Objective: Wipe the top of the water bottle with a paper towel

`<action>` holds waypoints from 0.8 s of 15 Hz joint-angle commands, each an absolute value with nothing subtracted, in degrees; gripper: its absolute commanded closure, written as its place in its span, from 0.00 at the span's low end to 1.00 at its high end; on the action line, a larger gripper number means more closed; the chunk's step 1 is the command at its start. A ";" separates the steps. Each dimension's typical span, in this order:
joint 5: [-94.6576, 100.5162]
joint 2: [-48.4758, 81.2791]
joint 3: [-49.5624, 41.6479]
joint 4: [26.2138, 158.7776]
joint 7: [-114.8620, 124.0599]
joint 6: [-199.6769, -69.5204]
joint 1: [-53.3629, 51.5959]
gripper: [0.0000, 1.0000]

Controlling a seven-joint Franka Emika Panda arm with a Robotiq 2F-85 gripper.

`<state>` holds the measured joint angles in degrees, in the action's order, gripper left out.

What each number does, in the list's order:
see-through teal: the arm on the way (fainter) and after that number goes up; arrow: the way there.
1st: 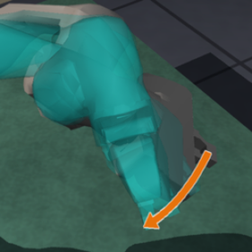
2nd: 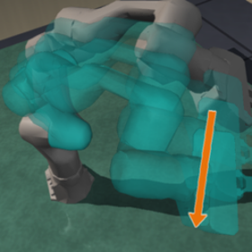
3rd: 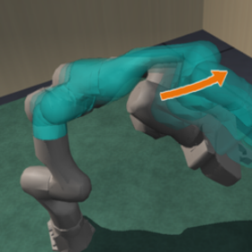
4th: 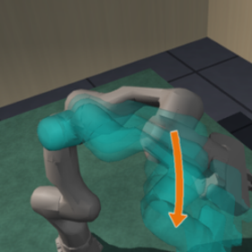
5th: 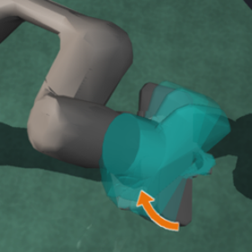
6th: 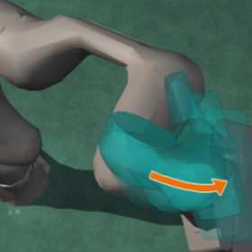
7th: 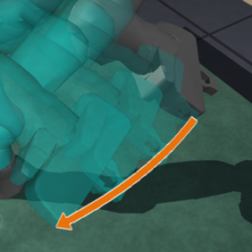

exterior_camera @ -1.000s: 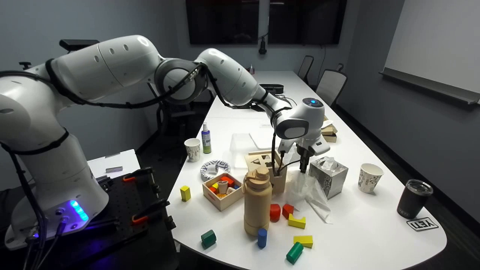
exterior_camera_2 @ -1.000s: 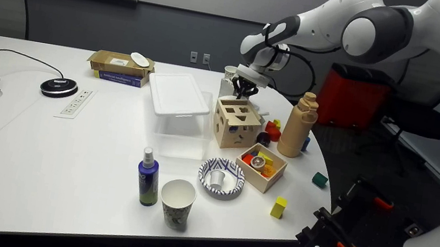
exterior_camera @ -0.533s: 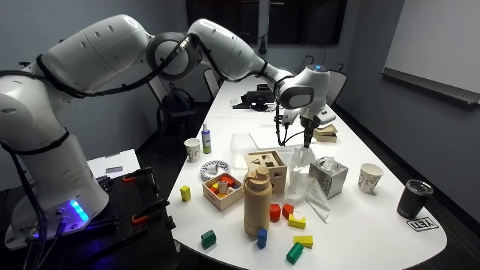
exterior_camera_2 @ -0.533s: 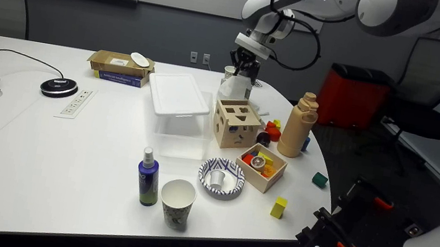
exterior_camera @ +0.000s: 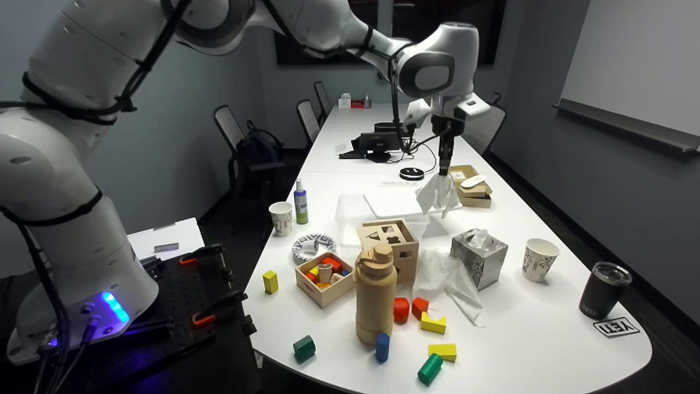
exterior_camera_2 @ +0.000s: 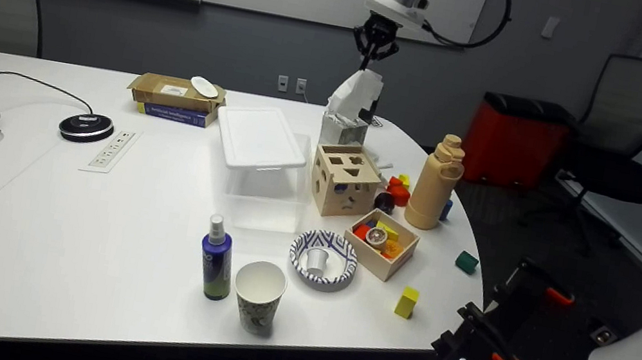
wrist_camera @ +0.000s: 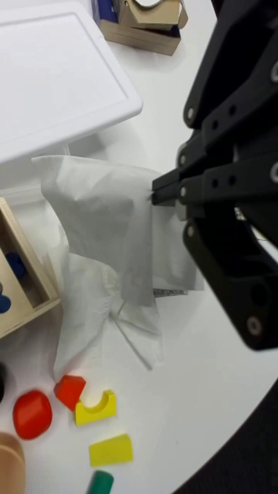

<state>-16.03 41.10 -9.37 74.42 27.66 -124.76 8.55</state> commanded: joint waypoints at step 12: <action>9.94 2.40 -14.37 119.18 46.13 -119.24 6.10 1.00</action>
